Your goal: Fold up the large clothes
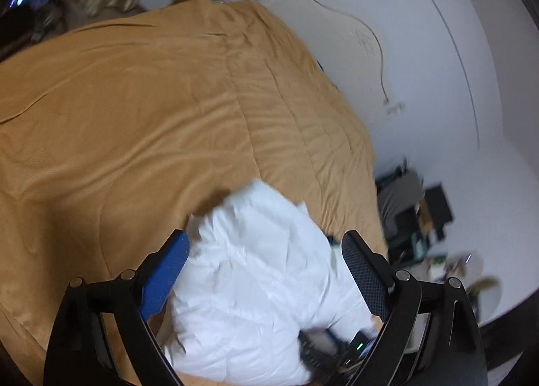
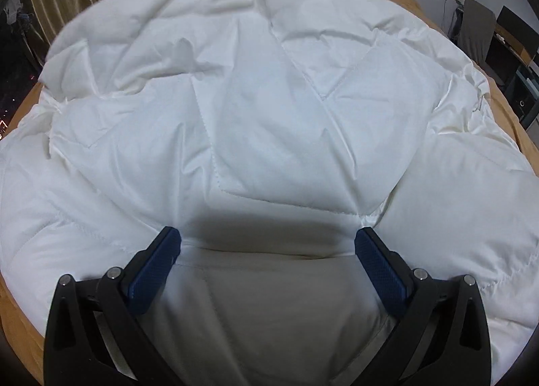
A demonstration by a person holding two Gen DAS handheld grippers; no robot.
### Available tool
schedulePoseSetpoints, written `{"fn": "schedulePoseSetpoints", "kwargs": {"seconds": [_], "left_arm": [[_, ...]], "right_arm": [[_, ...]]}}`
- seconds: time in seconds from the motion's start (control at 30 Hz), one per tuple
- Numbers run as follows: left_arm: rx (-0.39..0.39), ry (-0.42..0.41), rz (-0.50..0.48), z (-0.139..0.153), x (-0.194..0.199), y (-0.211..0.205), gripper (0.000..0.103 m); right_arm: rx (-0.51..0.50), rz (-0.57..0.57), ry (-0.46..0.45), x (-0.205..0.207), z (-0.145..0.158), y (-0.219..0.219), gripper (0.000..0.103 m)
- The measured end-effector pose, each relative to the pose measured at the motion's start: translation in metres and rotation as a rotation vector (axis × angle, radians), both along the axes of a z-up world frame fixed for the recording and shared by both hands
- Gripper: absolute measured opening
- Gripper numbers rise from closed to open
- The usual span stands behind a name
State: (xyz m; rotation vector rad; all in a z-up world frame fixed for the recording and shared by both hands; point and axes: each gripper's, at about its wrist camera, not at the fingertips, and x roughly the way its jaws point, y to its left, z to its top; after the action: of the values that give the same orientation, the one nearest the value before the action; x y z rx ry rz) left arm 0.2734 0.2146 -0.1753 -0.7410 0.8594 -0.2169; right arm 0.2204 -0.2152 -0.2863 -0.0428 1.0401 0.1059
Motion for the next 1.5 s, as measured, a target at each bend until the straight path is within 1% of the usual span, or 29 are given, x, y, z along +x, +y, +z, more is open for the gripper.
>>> {"fn": "schedulePoseSetpoints", "kwargs": {"seconds": [0.07, 0.13, 0.17, 0.23, 0.27, 0.3, 0.33, 0.37, 0.4, 0.43, 0.47, 0.53, 0.6, 0.67, 0.73, 0.8, 0.87, 0.93, 0.97, 1.03, 1.13, 1.2, 1.23, 1.27, 1.4, 1.5], "left_arm": [[0.083, -0.011, -0.053, -0.008, -0.008, -0.039, 0.092], [0.184, -0.03, -0.12, -0.022, -0.014, -0.088, 0.092], [0.232, -0.048, -0.148, -0.028, -0.017, -0.108, 0.092], [0.379, -0.094, -0.211, -0.044, -0.02, -0.154, 0.092], [0.458, -0.114, -0.256, -0.056, -0.02, -0.175, 0.092], [0.529, -0.117, -0.287, -0.069, -0.02, -0.187, 0.092], [0.599, -0.095, -0.298, -0.087, -0.018, -0.197, 0.092], [0.649, -0.041, -0.298, -0.11, -0.015, -0.198, 0.093], [0.635, -0.018, -0.291, -0.127, -0.014, -0.191, 0.093], [0.584, -0.028, -0.276, -0.137, -0.016, -0.179, 0.094], [0.554, -0.049, -0.258, -0.14, -0.02, -0.169, 0.094], [0.569, -0.063, -0.253, -0.14, -0.026, -0.163, 0.094], [0.571, -0.069, -0.258, -0.143, -0.03, -0.16, 0.094], [0.554, -0.067, -0.261, -0.143, -0.032, -0.152, 0.094], [0.535, -0.058, -0.263, -0.144, -0.032, -0.148, 0.094], [0.533, -0.049, -0.265, -0.147, -0.031, -0.147, 0.094], [0.539, -0.045, -0.266, -0.149, -0.032, -0.149, 0.094], [0.539, -0.043, -0.267, -0.15, -0.025, -0.152, 0.094], [0.539, -0.043, -0.268, -0.15, -0.025, -0.152, 0.094], [0.54, -0.041, -0.267, -0.147, -0.019, -0.151, 0.094], [0.545, -0.044, -0.269, -0.147, -0.015, -0.153, 0.094], [0.548, -0.045, -0.271, -0.147, -0.018, -0.155, 0.094], [0.545, -0.045, -0.272, -0.148, -0.019, -0.155, 0.094], [0.542, -0.043, -0.273, -0.148, -0.019, -0.155, 0.094], [0.538, -0.04, -0.28, -0.147, -0.018, -0.155, 0.094], [0.537, -0.041, -0.281, -0.147, -0.018, -0.155, 0.094]], "right_arm": [[-0.002, 0.0, -0.002, 0.0, 0.002, 0.001, 0.103], [-0.003, -0.002, -0.003, 0.0, 0.003, -0.001, 0.103], [-0.003, -0.001, -0.005, -0.005, -0.003, 0.001, 0.103], [-0.001, -0.001, -0.007, -0.006, -0.003, 0.0, 0.103], [-0.002, -0.001, -0.008, -0.008, 0.002, 0.006, 0.103], [-0.001, 0.0, -0.009, -0.008, 0.002, 0.006, 0.103], [-0.001, 0.005, -0.011, -0.008, 0.001, 0.006, 0.103], [-0.004, 0.011, -0.014, -0.01, 0.003, 0.007, 0.103], [-0.007, 0.009, -0.022, -0.012, 0.007, 0.003, 0.103], [-0.01, -0.004, -0.032, -0.016, 0.011, -0.002, 0.103], [0.0, -0.021, -0.046, -0.02, 0.018, -0.012, 0.102], [0.015, -0.075, -0.071, -0.028, 0.028, -0.038, 0.102], [0.02, -0.125, -0.074, -0.034, 0.031, -0.067, 0.102], [-0.001, -0.176, -0.066, -0.037, 0.025, -0.091, 0.102], [0.017, -0.196, -0.047, -0.036, 0.019, -0.106, 0.102], [0.011, -0.224, -0.026, -0.033, 0.018, -0.112, 0.102], [0.028, -0.244, -0.031, -0.032, 0.031, -0.111, 0.102], [0.075, -0.196, -0.064, -0.029, 0.052, -0.096, 0.102], [0.069, -0.168, -0.063, -0.022, 0.061, -0.083, 0.102], [0.004, -0.127, -0.018, 0.002, 0.065, -0.052, 0.102], [-0.087, -0.082, 0.037, 0.049, 0.052, -0.023, 0.102], [-0.139, -0.084, 0.081, 0.082, 0.037, -0.019, 0.103], [-0.136, -0.097, 0.105, 0.099, 0.03, -0.021, 0.103], [-0.1, -0.125, 0.14, 0.12, 0.024, -0.028, 0.103], [0.026, -0.234, 0.173, 0.168, 0.01, -0.057, 0.103], [0.03, -0.263, 0.173, 0.189, 0.006, -0.065, 0.103]]}}
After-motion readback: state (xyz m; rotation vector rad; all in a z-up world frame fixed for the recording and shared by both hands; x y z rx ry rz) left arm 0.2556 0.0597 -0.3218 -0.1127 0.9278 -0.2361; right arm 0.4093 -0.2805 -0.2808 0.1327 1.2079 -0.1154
